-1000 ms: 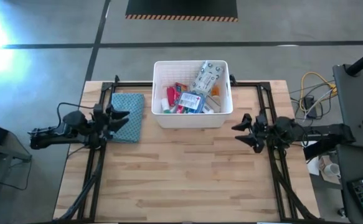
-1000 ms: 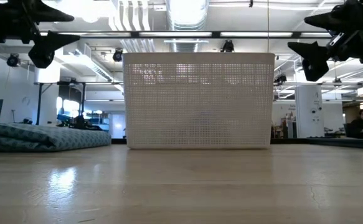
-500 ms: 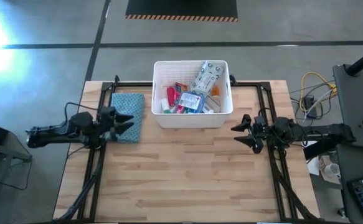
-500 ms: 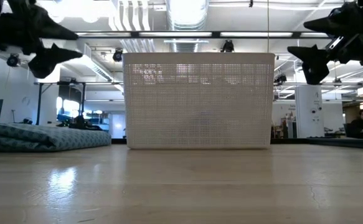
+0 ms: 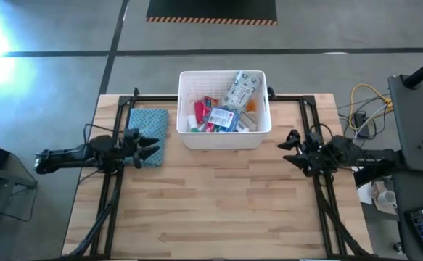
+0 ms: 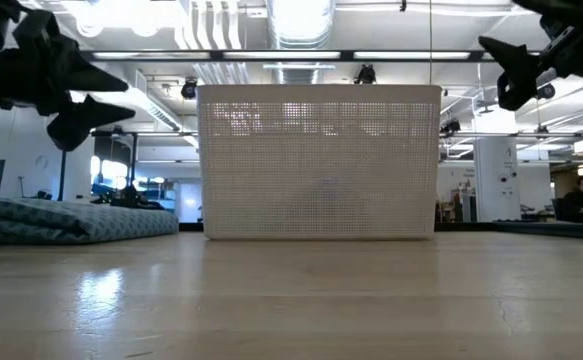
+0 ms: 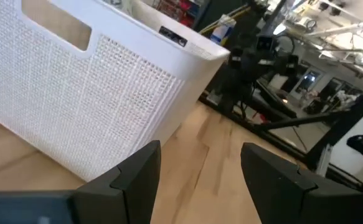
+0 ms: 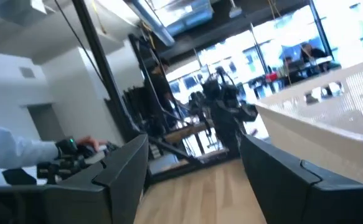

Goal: Pick & place medical supplies in basket/bin
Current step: Return to Home Position

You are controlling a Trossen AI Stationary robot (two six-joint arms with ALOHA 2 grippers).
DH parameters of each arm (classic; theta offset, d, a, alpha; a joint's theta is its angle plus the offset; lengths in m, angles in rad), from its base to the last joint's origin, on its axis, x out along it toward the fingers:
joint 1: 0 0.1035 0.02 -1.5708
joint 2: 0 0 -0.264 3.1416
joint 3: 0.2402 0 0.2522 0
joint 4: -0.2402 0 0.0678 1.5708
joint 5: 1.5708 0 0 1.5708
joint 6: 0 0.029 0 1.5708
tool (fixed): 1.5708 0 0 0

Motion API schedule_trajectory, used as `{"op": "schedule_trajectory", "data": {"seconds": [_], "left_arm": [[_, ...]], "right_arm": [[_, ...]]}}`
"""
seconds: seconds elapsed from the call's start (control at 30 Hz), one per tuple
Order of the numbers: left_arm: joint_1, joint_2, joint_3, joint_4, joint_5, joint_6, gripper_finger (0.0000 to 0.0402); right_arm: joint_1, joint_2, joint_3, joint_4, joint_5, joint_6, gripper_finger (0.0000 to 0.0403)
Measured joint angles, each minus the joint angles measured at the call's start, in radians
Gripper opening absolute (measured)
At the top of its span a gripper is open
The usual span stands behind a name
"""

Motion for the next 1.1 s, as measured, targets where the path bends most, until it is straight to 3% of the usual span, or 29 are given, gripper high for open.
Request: {"op": "schedule_trajectory", "data": {"seconds": [0.4,1.1], "left_arm": [[0.0,-0.018,-0.033,0.021,0.001,0.0,0.0203],[0.0,0.179,-0.034,0.02,0.002,0.0,0.0203]], "right_arm": [[-0.001,-0.009,0.001,0.032,0.0,0.0,0.0247],[-0.001,0.001,0.0,0.032,0.0,0.0,0.0244]]}}
